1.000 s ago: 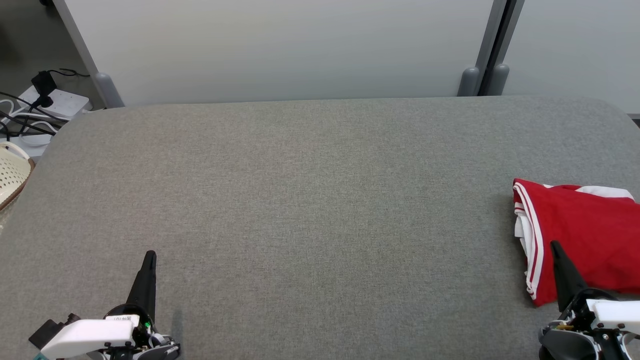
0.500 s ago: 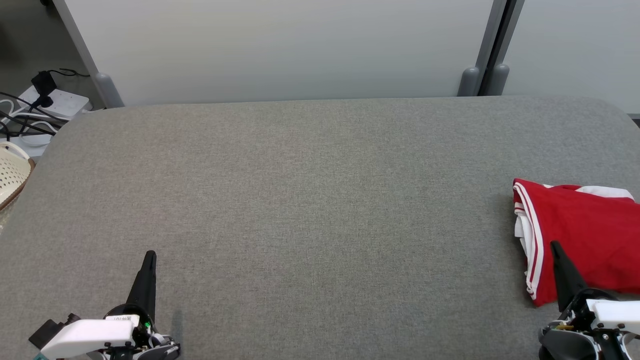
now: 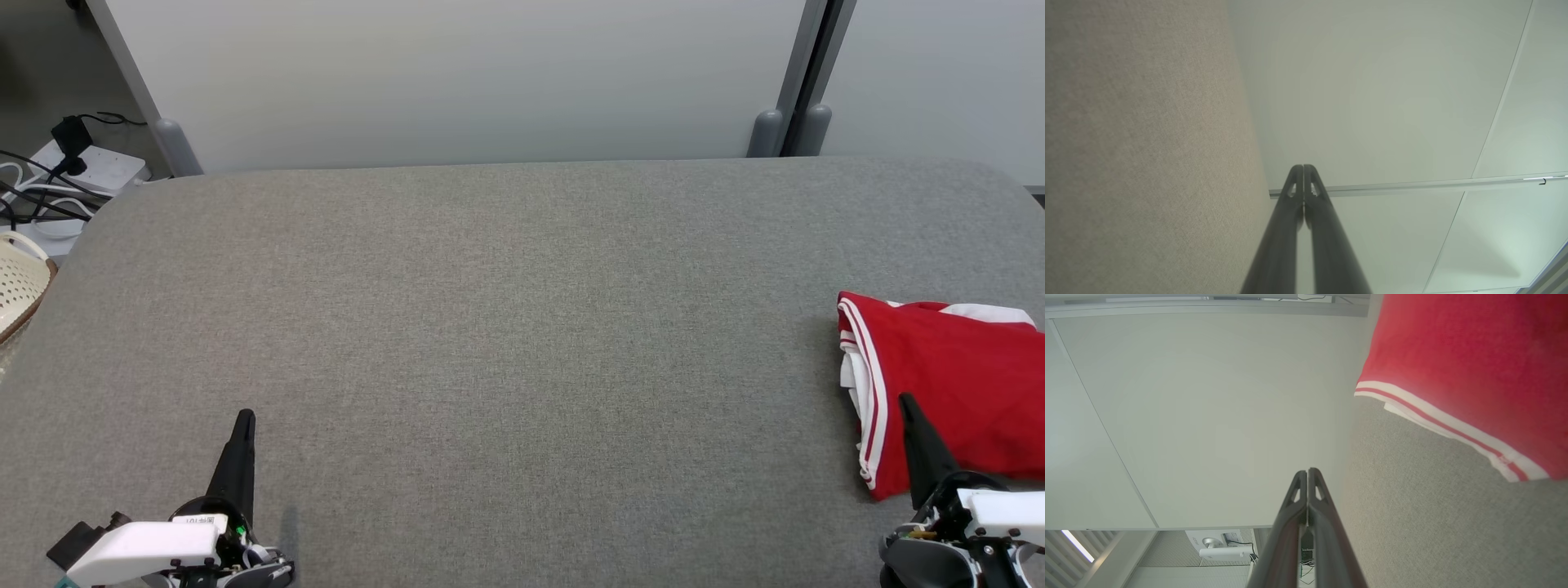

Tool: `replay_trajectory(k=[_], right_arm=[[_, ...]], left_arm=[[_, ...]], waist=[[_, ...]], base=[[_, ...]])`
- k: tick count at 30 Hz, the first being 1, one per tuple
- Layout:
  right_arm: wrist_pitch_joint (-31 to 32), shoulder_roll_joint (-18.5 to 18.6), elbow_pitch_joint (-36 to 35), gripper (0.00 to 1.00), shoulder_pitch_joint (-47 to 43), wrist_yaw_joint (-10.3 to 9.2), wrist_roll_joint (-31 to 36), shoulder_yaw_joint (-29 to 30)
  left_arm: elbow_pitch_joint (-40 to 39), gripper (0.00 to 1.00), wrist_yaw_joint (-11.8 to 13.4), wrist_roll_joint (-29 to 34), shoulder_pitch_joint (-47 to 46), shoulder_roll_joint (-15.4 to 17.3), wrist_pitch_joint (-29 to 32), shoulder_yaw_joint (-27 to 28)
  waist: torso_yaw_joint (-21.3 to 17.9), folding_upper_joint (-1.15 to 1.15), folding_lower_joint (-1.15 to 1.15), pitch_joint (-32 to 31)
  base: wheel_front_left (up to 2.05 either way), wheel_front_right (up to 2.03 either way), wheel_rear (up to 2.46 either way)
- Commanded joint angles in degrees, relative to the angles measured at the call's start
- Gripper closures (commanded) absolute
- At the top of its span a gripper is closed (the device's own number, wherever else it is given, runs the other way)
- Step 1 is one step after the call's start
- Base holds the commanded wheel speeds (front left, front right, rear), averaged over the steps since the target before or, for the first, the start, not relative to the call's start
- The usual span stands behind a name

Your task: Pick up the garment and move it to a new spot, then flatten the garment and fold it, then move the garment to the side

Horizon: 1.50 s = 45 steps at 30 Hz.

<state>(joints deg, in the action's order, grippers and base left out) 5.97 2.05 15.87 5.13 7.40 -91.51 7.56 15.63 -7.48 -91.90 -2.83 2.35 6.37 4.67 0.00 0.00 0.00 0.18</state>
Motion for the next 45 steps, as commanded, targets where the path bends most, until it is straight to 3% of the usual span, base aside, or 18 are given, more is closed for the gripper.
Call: replay_trajectory(k=[1, 45], right_arm=[[0.5, 0.8, -1.8, 1.0, 1.1, 0.09, -0.7, -1.1], [0.5, 0.8, -1.8, 1.0, 1.1, 0.09, -0.7, -1.1]], left_arm=[[-1.6, 1.0, 0.0, -0.3, -3.4, 0.5, 0.1, 1.8], [-1.6, 1.0, 0.0, -0.3, -3.4, 0.5, 0.1, 1.8]], waist=[[0.0, 0.0, 0.0, 0.0], [0.0, 0.0, 0.0, 0.0]], base=[[0.0, 0.0, 0.0], [0.0, 0.0, 0.0]])
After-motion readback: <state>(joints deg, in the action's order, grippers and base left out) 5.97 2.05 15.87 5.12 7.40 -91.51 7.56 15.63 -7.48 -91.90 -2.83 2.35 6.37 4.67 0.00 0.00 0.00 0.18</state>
